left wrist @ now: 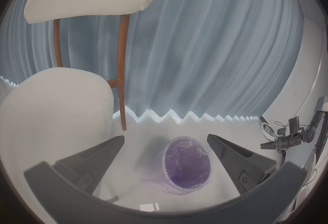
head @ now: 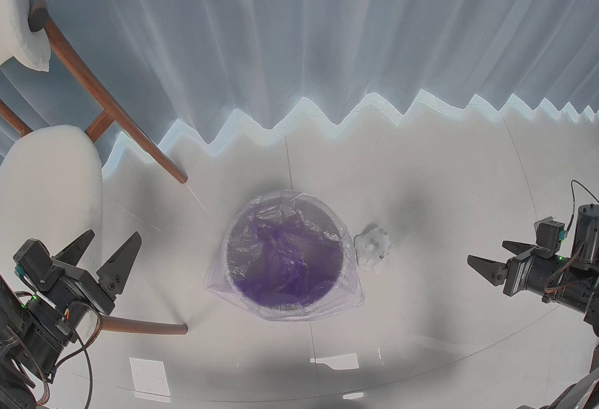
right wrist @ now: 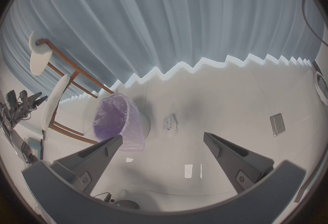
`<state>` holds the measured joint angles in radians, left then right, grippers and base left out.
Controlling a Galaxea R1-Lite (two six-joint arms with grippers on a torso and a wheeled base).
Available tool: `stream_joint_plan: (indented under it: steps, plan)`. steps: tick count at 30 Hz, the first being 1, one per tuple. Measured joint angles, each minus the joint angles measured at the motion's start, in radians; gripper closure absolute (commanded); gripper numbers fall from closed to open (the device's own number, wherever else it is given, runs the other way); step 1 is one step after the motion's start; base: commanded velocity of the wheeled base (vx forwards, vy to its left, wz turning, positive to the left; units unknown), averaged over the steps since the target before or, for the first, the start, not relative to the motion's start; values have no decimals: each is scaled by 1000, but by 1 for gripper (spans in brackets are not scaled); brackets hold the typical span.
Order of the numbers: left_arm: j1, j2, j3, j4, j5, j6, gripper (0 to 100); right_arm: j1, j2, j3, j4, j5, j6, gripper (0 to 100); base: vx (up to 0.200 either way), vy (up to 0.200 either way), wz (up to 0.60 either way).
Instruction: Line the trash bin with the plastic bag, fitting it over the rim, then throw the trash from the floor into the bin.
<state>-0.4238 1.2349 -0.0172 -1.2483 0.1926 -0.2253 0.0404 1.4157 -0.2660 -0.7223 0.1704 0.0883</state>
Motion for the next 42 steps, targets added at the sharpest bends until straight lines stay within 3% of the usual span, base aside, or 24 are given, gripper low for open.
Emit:
stream_joint_plan:
  steps: [8,17,32,42]
  plan:
    - [13,-8,0,3,3,-7,0,44,108,-51,-2,-1,-40,0,0,-200,0]
    - [69,-20,0,1,25,-11,0,142,271,-160,-33,-70,-43,0,0,0,0]
    - [109,-36,0,69,38,-51,0,270,567,-485,-41,-123,3,0,-200,0,0]
    - [109,-34,0,70,61,-53,0,305,732,-709,-38,-191,38,0,0,0,0]
